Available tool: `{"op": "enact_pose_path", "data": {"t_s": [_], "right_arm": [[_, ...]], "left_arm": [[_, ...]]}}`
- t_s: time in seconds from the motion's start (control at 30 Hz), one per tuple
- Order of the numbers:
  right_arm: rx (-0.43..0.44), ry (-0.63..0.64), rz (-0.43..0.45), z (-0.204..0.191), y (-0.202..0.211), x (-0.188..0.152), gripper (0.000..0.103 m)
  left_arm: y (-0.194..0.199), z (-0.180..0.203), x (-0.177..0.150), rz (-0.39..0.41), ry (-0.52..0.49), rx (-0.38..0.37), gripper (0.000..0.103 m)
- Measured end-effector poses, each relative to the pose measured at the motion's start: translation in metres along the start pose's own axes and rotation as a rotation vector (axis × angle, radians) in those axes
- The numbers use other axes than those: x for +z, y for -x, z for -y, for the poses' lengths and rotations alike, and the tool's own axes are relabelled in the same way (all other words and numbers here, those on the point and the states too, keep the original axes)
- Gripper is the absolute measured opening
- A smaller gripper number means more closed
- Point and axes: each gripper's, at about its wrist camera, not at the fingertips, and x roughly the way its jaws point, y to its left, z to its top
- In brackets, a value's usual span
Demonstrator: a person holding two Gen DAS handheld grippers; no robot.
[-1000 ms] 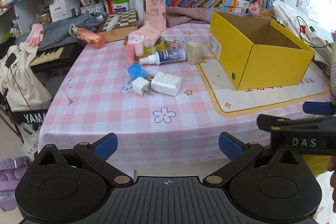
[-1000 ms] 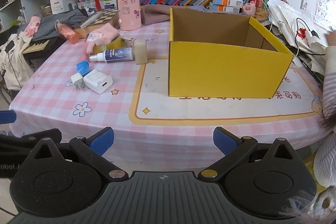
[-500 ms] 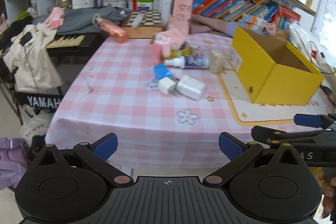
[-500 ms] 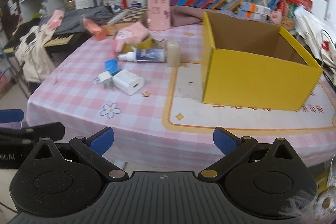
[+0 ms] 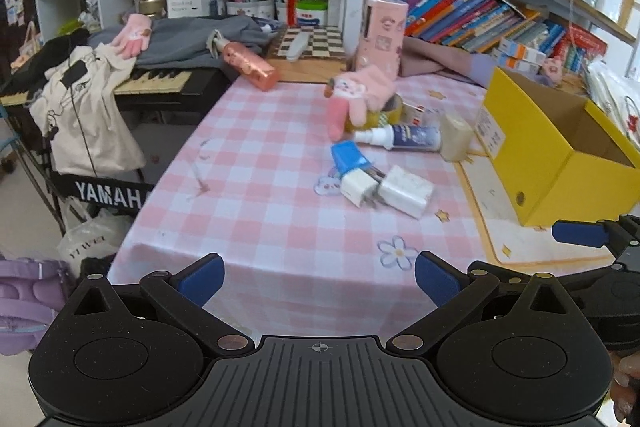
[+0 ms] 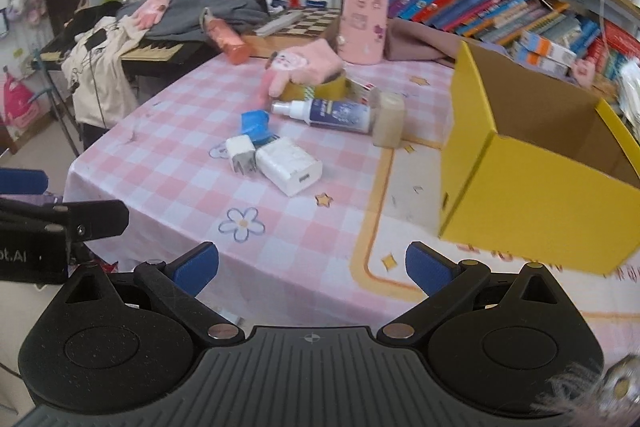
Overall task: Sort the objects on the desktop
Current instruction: 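Grasp the white charger block with the right tool while the left tool grasps the small white plug charger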
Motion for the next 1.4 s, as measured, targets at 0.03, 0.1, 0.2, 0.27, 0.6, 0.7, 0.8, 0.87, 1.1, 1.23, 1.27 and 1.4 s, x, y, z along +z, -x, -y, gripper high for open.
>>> {"op": "enact_pose_path", "data": {"t_s": [0.03, 0.1, 0.2, 0.27, 0.6, 0.7, 0.8, 0.87, 1.1, 1.23, 1.27, 1.4], "right_arm": [[0.009, 0.007, 0.004, 0.001, -0.003, 0.003, 0.101], [0.024, 0.025, 0.01, 0.002, -0.01, 0.009, 0.101], [0.044, 0.05, 0.013, 0.006, -0.021, 0.019, 0.101], [0.057, 0.063, 0.011, 0.009, -0.03, 0.026, 0.101], [0.116, 0.143, -0.002, 0.017, -0.074, 0.054, 0.093], [0.136, 0.178, -0.022, 0.016, -0.088, 0.057, 0.087], [0.155, 0.213, -0.039, 0.014, -0.103, 0.059, 0.084], [0.169, 0.227, -0.058, 0.012, -0.114, 0.06, 0.078], [0.231, 0.207, -0.11, 0.017, -0.134, 0.063, 0.046], [0.193, 0.199, -0.113, 0.028, -0.129, 0.06, 0.046], [0.186, 0.198, -0.118, 0.032, -0.127, 0.059, 0.046], [0.181, 0.211, -0.133, 0.042, -0.122, 0.055, 0.046]], "left_arm": [[-0.002, -0.001, 0.003, 0.001, 0.008, 0.003, 0.102], [-0.009, -0.001, 0.007, -0.001, 0.021, 0.012, 0.102], [-0.021, 0.0, 0.015, -0.011, 0.031, 0.034, 0.102], [-0.027, 0.001, 0.022, -0.006, 0.04, 0.041, 0.102], [-0.051, 0.005, 0.046, -0.005, 0.077, 0.072, 0.1], [-0.058, 0.005, 0.049, -0.025, 0.079, 0.076, 0.097], [-0.065, 0.006, 0.049, -0.049, 0.086, 0.078, 0.096], [-0.07, 0.008, 0.05, -0.065, 0.086, 0.081, 0.096], [-0.084, 0.016, 0.054, -0.089, 0.081, 0.071, 0.095], [-0.097, 0.023, 0.058, -0.1, 0.062, 0.048, 0.089], [-0.101, 0.024, 0.058, -0.105, 0.056, 0.042, 0.088], [-0.121, 0.033, 0.062, -0.14, 0.015, 0.033, 0.071]]}}
